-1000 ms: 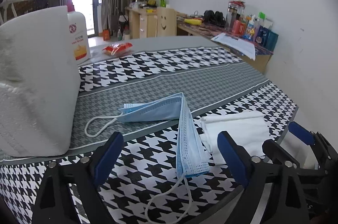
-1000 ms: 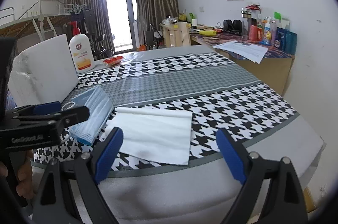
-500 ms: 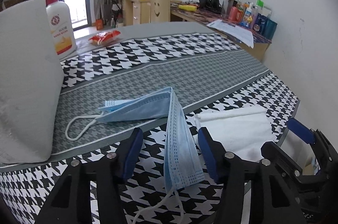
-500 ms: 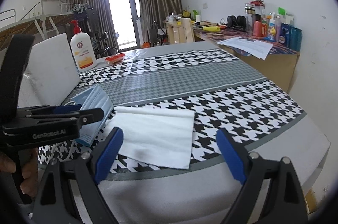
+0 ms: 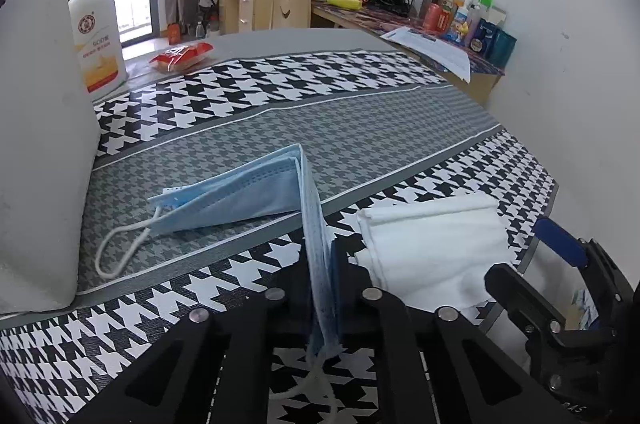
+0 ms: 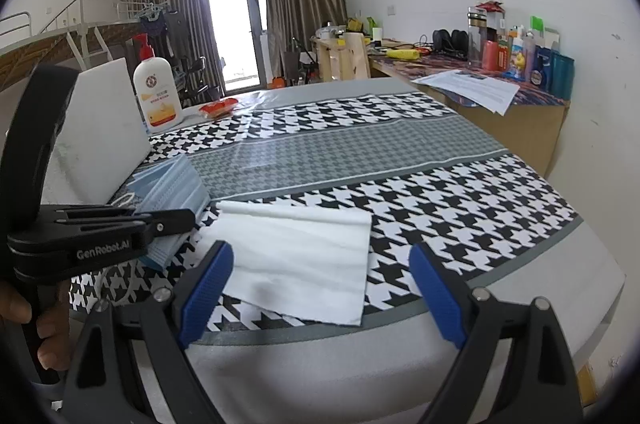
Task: Organize soft objects
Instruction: 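Lower the right gripper onto the white tissue and pinch it closed, then lift the face mask with the left gripper while the right gripper lifts the tissue toward the box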
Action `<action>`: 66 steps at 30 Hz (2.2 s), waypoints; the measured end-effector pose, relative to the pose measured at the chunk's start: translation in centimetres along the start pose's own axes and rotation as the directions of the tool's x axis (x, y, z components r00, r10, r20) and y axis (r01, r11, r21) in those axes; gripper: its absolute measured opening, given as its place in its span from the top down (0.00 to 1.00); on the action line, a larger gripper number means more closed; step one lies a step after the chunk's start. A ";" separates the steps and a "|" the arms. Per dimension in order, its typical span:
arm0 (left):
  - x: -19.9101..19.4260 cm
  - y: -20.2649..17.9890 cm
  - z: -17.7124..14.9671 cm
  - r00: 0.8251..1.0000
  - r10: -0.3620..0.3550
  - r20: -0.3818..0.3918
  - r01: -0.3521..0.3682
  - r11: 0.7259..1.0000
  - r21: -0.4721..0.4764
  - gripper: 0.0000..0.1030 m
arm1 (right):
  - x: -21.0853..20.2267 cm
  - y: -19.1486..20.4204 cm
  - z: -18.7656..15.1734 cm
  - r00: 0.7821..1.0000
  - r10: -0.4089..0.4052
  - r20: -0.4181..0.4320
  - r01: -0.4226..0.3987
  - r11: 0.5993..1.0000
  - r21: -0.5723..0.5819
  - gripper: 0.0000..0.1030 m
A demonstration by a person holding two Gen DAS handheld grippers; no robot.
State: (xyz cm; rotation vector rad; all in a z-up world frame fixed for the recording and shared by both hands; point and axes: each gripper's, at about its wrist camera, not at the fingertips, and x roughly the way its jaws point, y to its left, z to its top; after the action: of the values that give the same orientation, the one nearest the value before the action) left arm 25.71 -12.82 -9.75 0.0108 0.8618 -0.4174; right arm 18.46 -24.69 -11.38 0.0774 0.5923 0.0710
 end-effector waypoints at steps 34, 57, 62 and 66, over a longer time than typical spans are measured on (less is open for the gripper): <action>-1.8 0.4 -0.5 0.997 -0.026 0.071 0.025 1.000 0.015 0.94 | 3.2 3.0 0.6 0.985 0.003 -0.173 -0.018 0.996 -0.085 0.22; -5.4 -0.6 -1.0 0.983 0.010 0.185 -0.020 0.998 0.054 0.94 | -0.3 1.4 2.0 0.995 -0.070 -0.073 0.068 0.997 -0.021 0.93; -7.4 -0.6 -1.3 0.974 0.024 0.225 -0.037 0.998 0.056 0.94 | -2.5 1.6 2.8 0.998 -0.053 -0.013 0.053 0.999 -0.011 0.93; -9.0 -0.6 -1.8 0.965 0.037 0.258 -0.054 0.997 0.060 0.94 | -3.9 1.8 3.3 0.999 -0.038 0.028 0.038 0.999 -0.002 0.93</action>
State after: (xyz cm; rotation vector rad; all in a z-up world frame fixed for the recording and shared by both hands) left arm 18.97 -9.90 -4.16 0.0369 0.5907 -0.3945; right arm 17.00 -23.46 -6.28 0.0647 0.5660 0.0333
